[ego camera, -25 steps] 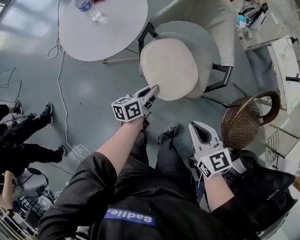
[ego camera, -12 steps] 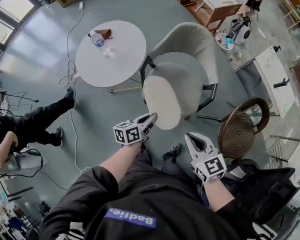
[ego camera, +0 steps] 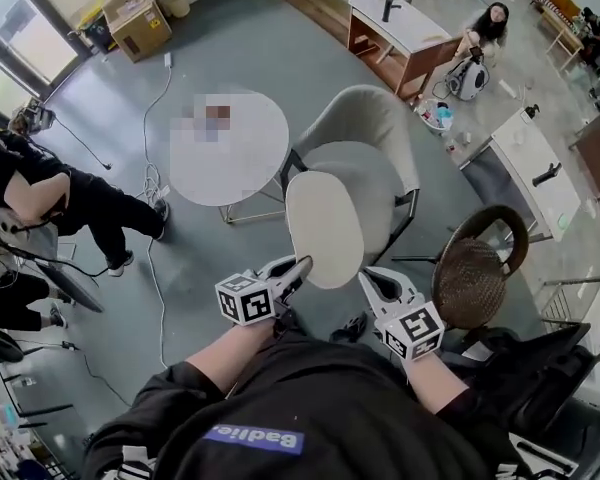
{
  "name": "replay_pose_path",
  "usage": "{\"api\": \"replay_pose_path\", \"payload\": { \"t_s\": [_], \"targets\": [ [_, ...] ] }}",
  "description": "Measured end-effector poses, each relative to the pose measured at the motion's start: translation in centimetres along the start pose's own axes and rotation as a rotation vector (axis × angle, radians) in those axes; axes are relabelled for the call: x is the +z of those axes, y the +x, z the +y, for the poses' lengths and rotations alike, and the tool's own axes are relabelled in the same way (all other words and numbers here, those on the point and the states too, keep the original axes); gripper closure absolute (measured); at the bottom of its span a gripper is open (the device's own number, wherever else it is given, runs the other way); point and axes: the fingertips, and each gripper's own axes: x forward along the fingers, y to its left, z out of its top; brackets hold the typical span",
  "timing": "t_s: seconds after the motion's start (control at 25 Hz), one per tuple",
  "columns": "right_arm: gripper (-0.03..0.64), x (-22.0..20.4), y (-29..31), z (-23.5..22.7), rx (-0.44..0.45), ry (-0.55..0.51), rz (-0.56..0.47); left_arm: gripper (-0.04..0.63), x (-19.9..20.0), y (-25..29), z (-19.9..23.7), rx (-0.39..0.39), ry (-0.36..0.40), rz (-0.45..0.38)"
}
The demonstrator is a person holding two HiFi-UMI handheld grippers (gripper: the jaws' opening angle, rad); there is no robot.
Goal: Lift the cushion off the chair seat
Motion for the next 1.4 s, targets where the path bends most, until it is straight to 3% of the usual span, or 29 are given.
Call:
{"api": "replay_pose_path", "payload": {
  "t_s": [0.28, 0.72, 1.12, 1.4],
  "targets": [
    [0.588, 4.5, -0.8, 0.5, -0.004, -0.021, -0.098, 0.554, 2.1, -0.9, -5.9, -0.061, 0.142, 0.009],
    [0.588, 8.8, -1.8, 2.0, 0.013, -0.072, -0.169, 0.554, 5.0, -1.5, -11.5, -0.126, 0.344, -0.018],
    [0.588, 10.0, -2.4, 3.1, 0.011, -0.101, -0.190, 0.554, 6.1, -2.2, -14.6, -0.160, 0.447, -0.045],
    [0.588, 9.4, -1.6, 3.1, 0.017, -0.096, -0.176, 0.554, 5.8, -2.2, -14.0, -0.167, 0.449, -0.047]
  ]
}}
